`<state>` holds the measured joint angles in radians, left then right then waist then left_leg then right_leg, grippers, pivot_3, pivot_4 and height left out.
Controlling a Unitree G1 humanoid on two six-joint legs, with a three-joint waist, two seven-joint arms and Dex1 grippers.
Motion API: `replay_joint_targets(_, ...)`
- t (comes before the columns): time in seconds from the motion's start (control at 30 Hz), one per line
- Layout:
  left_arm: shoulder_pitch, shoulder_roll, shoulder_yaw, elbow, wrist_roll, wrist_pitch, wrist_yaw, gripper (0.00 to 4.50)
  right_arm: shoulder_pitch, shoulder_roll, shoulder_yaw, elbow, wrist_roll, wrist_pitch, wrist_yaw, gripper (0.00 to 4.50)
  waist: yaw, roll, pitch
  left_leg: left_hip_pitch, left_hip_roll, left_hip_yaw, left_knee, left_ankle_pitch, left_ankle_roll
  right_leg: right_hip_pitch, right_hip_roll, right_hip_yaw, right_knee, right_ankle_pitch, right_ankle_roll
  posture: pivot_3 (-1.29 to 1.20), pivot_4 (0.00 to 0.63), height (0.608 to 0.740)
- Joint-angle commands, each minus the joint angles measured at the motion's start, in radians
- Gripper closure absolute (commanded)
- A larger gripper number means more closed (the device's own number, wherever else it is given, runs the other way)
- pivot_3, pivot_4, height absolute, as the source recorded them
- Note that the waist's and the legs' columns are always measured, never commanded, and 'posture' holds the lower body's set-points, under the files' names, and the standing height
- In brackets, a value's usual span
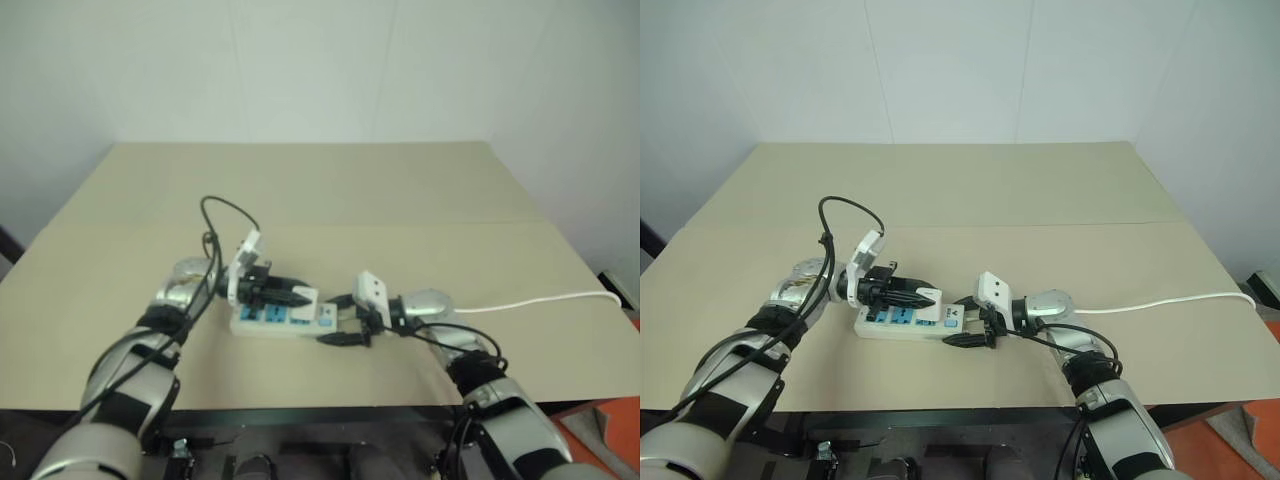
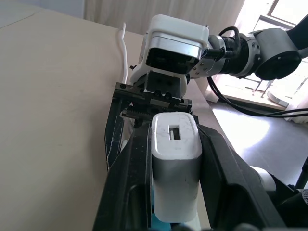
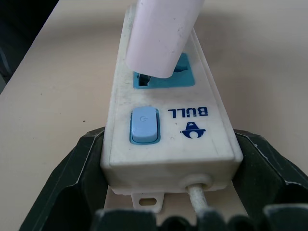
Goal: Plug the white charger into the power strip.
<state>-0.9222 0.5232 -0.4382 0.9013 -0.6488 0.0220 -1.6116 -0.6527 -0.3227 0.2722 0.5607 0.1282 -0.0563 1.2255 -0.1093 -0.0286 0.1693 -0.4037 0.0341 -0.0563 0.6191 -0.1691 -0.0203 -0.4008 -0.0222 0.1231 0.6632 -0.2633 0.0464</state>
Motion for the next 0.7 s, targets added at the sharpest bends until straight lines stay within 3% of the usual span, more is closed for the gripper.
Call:
replay_joint_targets(0.03,-0.037,0.005,-0.014,0.028,0.008,-0.033,-0.003,3.50,0.013,0.007,0.014,0.014,-0.033,0.007,-0.023,1.08,0.000,0.000,0.000,0.000,0.000,0.000,0.000,0.000,0.000,0.000,0.000,0.000,0.000,0.000,0.000,0.00,0.150,0.740)
replay_joint_targets(0.7,-0.059,0.023,-0.097,0.103,0.039,-0.094,-0.003,3.50,0.014,0.010,0.021,0.024,-0.057,0.003,-0.033,1.08,-0.001,0.000,0.000,0.010,0.000,0.000,0.000,0.000,0.000,0.011,0.000,0.000,-0.001,-0.001,0.000,0.00,0.150,0.740)
